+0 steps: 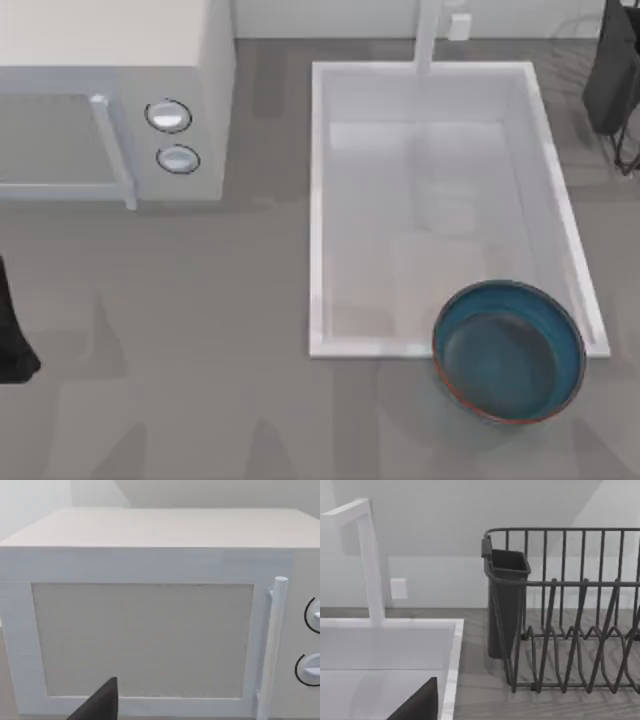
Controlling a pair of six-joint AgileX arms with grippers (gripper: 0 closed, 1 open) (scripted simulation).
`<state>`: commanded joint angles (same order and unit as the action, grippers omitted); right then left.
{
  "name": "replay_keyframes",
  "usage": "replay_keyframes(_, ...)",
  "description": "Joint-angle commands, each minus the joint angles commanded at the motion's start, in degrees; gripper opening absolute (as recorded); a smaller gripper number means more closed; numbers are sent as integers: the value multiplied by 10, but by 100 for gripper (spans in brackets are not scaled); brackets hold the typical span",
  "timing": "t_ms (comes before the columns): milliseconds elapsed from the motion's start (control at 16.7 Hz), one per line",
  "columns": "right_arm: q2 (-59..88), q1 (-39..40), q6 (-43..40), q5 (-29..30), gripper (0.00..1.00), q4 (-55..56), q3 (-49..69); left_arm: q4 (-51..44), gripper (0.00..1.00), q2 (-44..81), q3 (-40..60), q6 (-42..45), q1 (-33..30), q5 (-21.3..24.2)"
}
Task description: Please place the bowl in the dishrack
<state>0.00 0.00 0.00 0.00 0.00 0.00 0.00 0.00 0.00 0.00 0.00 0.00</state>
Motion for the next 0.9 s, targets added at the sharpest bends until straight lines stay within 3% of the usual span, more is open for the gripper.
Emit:
replay_keyframes(420,94,33,34,5,100,-84,90,0,100,0,0,0,0,0)
replay_keyframes(900,521,143,146,14,100,-388,387,0,100,0,0,0,0,0)
